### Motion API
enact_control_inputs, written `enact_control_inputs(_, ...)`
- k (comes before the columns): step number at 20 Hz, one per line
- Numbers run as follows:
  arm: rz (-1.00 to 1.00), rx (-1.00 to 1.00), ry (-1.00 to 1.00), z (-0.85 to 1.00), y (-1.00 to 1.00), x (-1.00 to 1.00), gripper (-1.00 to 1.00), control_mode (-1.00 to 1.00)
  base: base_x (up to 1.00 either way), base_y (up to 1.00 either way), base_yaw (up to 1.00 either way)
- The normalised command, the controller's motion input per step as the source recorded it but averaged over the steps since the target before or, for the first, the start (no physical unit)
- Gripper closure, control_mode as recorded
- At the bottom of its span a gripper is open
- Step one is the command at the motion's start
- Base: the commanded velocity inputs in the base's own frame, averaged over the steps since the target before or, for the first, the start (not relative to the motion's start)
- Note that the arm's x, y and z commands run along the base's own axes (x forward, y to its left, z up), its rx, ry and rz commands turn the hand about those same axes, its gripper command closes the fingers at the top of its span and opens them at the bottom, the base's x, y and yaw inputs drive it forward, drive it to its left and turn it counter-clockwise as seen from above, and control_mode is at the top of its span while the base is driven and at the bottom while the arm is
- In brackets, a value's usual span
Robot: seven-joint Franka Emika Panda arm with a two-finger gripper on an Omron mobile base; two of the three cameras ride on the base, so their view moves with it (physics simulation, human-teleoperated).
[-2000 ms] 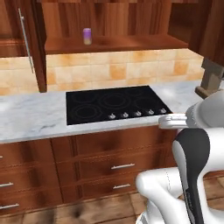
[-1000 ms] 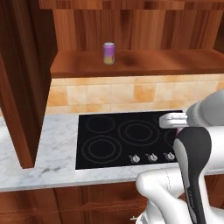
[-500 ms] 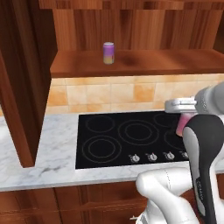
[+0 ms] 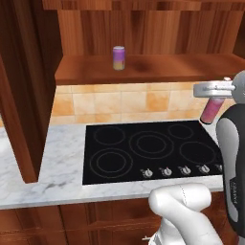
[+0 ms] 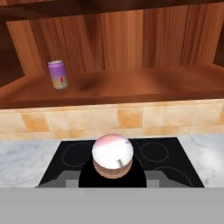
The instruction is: Sort all alcoholic drinks to one cabinet, and non-alcoholic drinks to the other.
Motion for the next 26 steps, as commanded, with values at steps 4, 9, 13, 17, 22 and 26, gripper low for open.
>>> enact_control_inputs(4, 0.00, -0.03, -0.14, 0.45, 0.00, 0.08, 1.00, -1.00, 0.00, 0.00, 0.00)
enact_control_inputs(9, 0.00, -0.02, -0.11, 0.33, 0.00, 0.31, 1.00, -1.00, 0.00, 0.00, 0.00)
enact_control_inputs(13, 0.00, 0.00, -0.09, 0.11, 0.00, 0.54, 1.00, -1.00, 0.00, 0.00, 0.00)
enact_control_inputs(17, 0.00, 0.00, -0.07, 0.02, 0.00, 0.54, 1.00, -1.00, 0.00, 0.00, 0.00)
enact_control_inputs(22, 0.00, 0.00, -0.05, 0.00, 0.00, 0.59, 1.00, -1.00, 0.00, 0.00, 0.00)
enact_control_inputs(26, 0.00, 0.00, -0.07, 0.00, 0.00, 0.53, 1.00, -1.00, 0.00, 0.00, 0.00)
